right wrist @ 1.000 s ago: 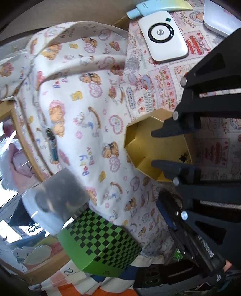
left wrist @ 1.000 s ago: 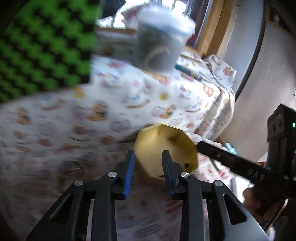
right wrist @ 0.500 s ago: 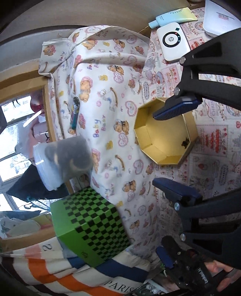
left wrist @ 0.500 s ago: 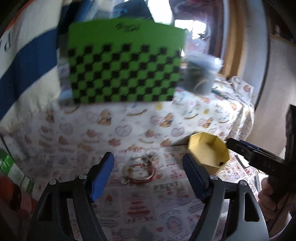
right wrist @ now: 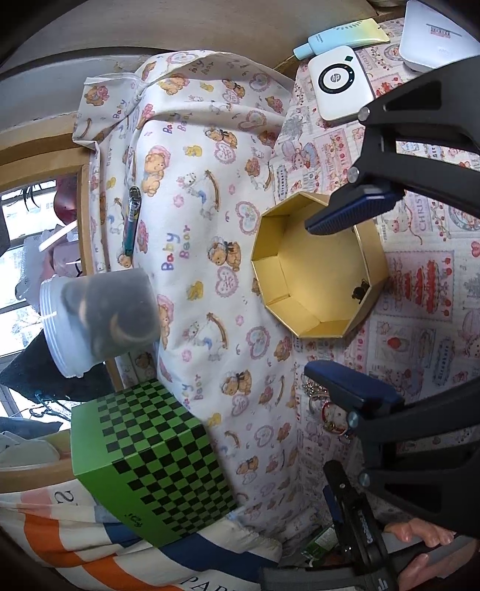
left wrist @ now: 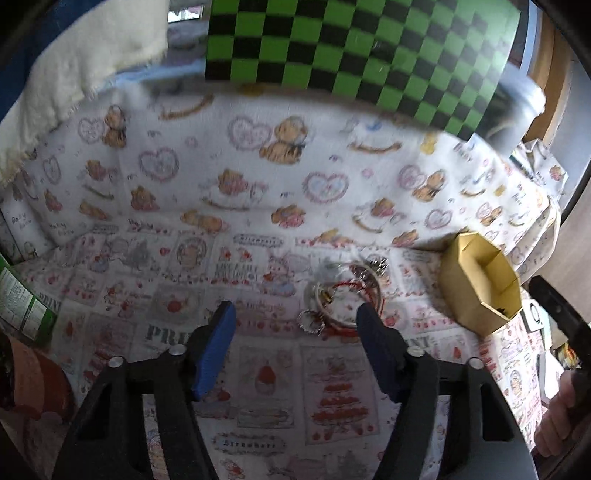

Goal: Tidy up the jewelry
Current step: 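Move the open left tool back over the jewelry pile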

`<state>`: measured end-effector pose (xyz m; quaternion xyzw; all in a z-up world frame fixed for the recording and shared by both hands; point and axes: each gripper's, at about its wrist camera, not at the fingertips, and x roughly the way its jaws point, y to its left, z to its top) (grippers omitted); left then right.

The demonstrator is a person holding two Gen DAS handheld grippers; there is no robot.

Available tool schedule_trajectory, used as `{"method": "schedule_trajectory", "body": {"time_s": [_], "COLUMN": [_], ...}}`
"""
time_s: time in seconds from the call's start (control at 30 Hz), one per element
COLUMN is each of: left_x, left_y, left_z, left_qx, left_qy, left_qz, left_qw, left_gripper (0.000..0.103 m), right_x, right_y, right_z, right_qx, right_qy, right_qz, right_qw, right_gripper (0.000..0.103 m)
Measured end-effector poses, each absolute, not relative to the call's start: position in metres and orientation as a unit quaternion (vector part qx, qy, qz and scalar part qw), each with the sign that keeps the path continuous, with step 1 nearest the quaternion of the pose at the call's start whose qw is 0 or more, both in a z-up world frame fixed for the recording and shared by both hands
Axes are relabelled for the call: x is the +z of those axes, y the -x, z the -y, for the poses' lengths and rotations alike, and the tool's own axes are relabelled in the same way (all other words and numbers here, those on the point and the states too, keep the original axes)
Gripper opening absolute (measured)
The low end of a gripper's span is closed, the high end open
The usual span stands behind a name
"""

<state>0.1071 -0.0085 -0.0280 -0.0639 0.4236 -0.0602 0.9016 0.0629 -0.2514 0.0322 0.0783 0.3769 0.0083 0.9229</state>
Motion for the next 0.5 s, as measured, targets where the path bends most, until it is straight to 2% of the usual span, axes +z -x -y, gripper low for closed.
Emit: {"method": "schedule_trajectory", "body": {"time_s": [0.47, 0.5], "left_x": [-0.058, -0.059], "left_y": [-0.124, -0.125], "left_z": [0.033, 0.033], "left_qx": [-0.069, -0.070], "left_qy": [0.005, 0.006], "left_qz": [-0.461, -0.461], "left_qw": [0.885, 0.885], "left_gripper": [0.047, 0.043], "right_x": [0.030, 0.030], "right_y": [-0.064, -0.064], "right_z": [0.248, 0.248], "right_qx": [0.007, 0.006], "right_qy": [-0.063, -0.064], "right_qz": [-0.383, -0.384], "right_qw": [0.921, 0.921], "right_gripper": [0.068, 0.068]}}
